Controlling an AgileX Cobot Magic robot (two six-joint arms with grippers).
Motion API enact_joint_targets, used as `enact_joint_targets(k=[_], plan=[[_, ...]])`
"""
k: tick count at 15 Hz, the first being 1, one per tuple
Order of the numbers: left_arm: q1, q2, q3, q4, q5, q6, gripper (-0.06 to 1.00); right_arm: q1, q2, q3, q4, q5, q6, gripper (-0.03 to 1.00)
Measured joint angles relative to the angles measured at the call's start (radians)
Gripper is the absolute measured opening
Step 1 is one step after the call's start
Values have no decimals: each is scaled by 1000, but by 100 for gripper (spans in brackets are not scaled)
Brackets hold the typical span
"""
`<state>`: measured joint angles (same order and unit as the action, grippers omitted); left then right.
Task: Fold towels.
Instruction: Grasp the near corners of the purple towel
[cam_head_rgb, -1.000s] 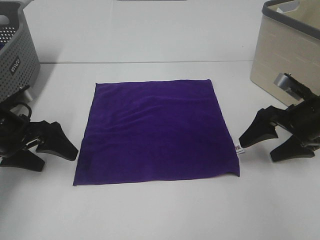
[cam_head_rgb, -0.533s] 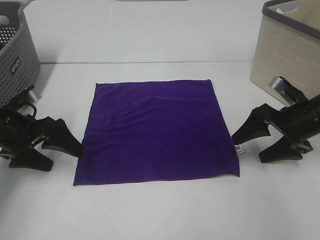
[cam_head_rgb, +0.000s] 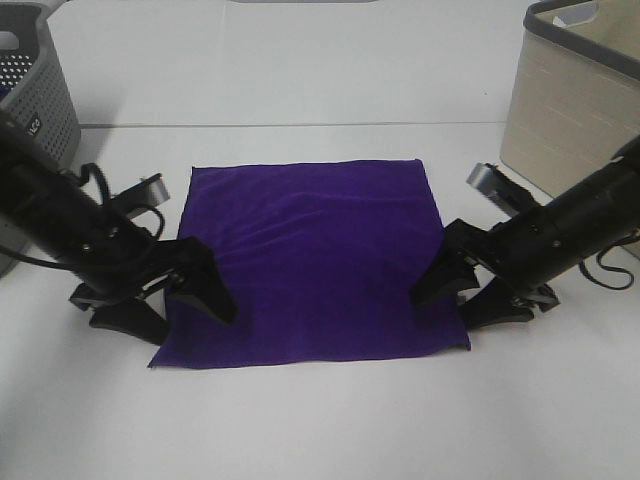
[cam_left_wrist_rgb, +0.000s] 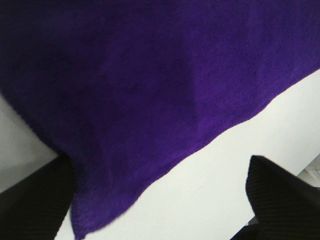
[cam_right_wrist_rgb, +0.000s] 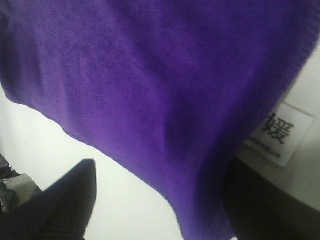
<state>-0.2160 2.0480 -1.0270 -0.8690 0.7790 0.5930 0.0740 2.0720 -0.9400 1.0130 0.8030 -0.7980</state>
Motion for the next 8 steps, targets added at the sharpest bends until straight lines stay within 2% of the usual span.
enact_joint_targets(k=[2, 3, 5, 6, 7, 8], plan=[[-90, 55, -112, 87, 42, -121, 76, 67, 34, -50, -24, 1, 73, 60], [-119, 75, -151, 133, 52, -173, 64, 83, 43, -67, -66, -7, 118, 48], [-150, 97, -191, 206, 46, -234, 28, 91, 47, -78, -138, -35, 197, 14], [-152, 105, -202, 224, 45, -242, 9, 91, 48, -81, -156, -38, 213, 4], [-152, 110, -207, 228, 46, -243, 1, 92, 48, -81, -162, -38, 218, 3], [-152, 110, -208, 230, 46, -241, 0, 92, 48, -81, -163, -35, 219, 3]])
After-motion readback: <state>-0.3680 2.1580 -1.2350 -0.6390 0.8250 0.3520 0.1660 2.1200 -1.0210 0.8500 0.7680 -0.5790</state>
